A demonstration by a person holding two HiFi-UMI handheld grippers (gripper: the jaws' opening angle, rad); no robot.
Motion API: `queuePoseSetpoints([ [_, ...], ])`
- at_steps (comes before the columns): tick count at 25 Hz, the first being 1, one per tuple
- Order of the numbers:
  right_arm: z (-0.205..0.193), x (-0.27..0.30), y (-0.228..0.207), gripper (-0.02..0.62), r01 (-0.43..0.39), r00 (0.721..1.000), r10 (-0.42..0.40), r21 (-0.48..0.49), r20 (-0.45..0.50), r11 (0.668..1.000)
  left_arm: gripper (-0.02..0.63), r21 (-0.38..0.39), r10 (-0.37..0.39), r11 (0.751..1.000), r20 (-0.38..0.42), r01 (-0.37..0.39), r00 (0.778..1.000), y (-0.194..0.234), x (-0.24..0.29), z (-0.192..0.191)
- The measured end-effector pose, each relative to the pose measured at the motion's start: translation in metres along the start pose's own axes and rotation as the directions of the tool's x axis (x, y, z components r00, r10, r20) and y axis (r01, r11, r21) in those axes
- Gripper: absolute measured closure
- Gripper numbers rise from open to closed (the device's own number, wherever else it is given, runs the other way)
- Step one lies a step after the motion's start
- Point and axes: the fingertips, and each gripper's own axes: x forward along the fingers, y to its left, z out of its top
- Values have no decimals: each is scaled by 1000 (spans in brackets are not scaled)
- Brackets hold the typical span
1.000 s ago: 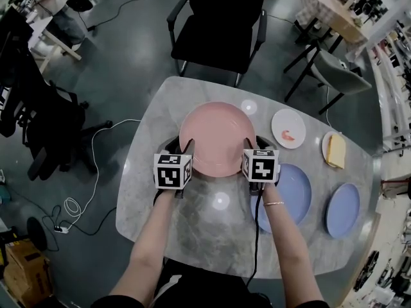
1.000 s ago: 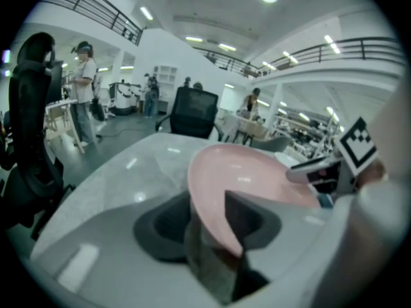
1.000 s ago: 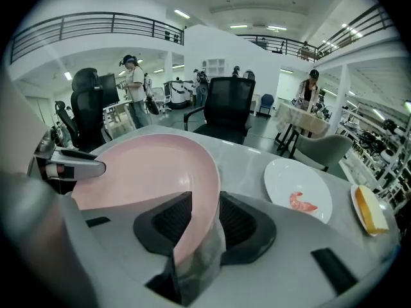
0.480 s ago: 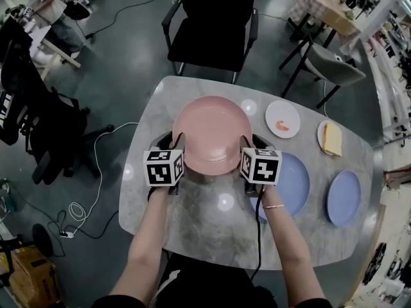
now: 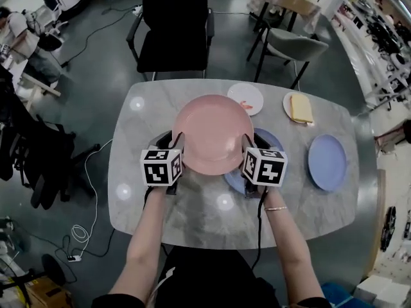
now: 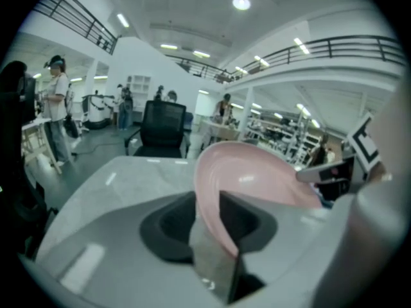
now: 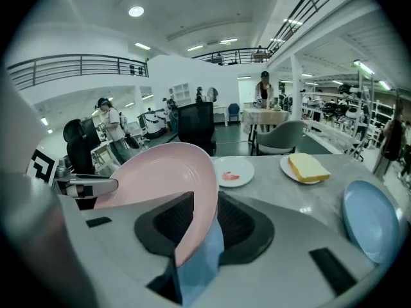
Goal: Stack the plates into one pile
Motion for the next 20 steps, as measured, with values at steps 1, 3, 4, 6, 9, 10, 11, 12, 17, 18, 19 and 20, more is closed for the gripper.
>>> queuePoseSetpoints([
  [1,-5,-8,-13,486,22,1000,-22,15,4,1000,488,11,-23,1000,-5,23,1000,-14,3,-1],
  [3,-16,-24,-38,486,68,998,-69,43,8,997,488,31,-68,997,-18,69,998,-42,11,-5],
  [4,-21,-31,-50,486,90,996,-91,60,7,994,488,41,-89,995,-27,90,996,-56,15,-8],
  [6,-33,-45,-73,486,127,992,-128,96,3,987,488,61,-129,989,-45,131,991,-81,23,-12],
  [9,-50,-62,-101,486,177,984,-178,137,-8,975,488,87,-178,979,-76,184,981,-114,31,-22],
  [10,-55,-67,-110,486,192,981,-192,148,-13,970,488,95,-190,976,-87,198,978,-124,34,-25],
  [11,-61,-70,-117,486,205,979,-205,159,-18,966,488,102,-201,972,-98,210,975,-132,37,-29],
  [12,-66,-73,-124,486,217,976,-216,170,-23,961,488,109,-210,969,-109,222,972,-140,40,-32],
  [17,-90,-78,-143,486,247,969,-240,199,-59,948,488,146,-225,958,-162,249,961,-161,49,-48],
  [18,-94,-78,-145,487,247,969,-239,205,-62,947,486,154,-220,957,-169,247,961,-162,51,-51],
  [19,-97,-77,-146,488,245,969,-237,212,-64,946,483,162,-215,956,-175,244,961,-163,52,-53],
  [20,-100,-75,-147,489,245,969,-236,215,-67,945,482,169,-211,956,-179,241,961,-164,53,-54],
])
